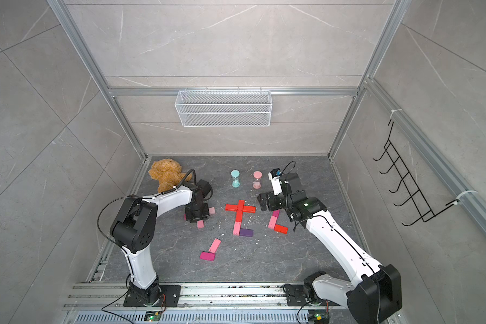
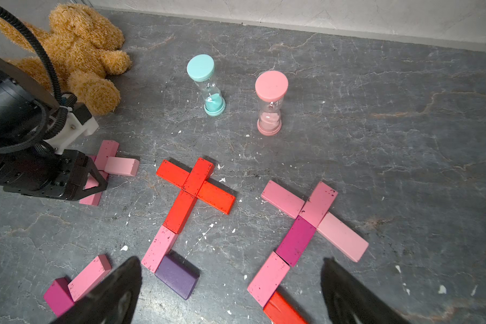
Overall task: Assemble the letter t with building blocks
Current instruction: Assemble the building block at the center of the board.
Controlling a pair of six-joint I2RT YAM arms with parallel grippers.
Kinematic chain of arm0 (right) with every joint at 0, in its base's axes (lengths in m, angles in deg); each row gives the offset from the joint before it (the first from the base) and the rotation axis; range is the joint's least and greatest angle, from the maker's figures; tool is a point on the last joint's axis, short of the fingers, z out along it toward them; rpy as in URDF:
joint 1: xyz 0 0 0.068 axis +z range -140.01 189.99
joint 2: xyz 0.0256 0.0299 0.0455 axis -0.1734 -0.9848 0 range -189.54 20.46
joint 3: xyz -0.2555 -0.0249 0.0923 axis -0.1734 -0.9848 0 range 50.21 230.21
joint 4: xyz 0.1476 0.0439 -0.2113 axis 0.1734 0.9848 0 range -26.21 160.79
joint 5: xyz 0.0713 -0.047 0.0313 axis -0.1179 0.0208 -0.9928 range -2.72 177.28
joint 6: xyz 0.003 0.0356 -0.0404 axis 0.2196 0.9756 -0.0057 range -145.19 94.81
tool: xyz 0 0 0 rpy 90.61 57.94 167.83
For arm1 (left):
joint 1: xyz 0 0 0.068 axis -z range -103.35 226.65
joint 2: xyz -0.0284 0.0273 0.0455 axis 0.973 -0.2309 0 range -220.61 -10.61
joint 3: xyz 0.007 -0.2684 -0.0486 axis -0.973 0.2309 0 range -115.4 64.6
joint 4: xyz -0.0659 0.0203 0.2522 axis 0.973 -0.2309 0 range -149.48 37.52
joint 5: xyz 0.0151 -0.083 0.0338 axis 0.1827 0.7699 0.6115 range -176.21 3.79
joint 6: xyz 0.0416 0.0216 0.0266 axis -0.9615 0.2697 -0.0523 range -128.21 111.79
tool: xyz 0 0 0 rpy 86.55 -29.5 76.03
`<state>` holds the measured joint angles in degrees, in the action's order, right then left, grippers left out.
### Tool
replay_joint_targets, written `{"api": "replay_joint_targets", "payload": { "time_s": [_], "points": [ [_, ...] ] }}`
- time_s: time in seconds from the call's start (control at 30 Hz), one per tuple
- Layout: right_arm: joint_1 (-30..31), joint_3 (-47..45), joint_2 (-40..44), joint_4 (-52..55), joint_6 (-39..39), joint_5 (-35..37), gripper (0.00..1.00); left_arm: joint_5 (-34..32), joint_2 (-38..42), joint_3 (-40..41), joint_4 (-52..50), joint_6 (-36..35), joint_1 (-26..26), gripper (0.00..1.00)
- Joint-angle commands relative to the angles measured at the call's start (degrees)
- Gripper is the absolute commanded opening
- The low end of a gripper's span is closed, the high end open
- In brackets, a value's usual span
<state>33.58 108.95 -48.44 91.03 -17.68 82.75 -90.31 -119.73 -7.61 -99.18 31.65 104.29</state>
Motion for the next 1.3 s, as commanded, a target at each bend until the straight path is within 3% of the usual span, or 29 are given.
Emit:
{"api": "replay_joint_targets", "payload": {
  "time_s": [0.0, 1.27],
  "points": [
    [0.1, 0.7, -0.2, 0.9, -0.6, 0.1, 1.00, 1.4, -0.5, -1.4, 0.0, -0.7, -0.2, 0.39],
    [0.1, 0.8, -0.4, 0.8, -0.6, -0.4, 1.00, 2.3, 0.4, -0.8, -0.2, -0.7, -1.4, 0.47]
  ]
}}
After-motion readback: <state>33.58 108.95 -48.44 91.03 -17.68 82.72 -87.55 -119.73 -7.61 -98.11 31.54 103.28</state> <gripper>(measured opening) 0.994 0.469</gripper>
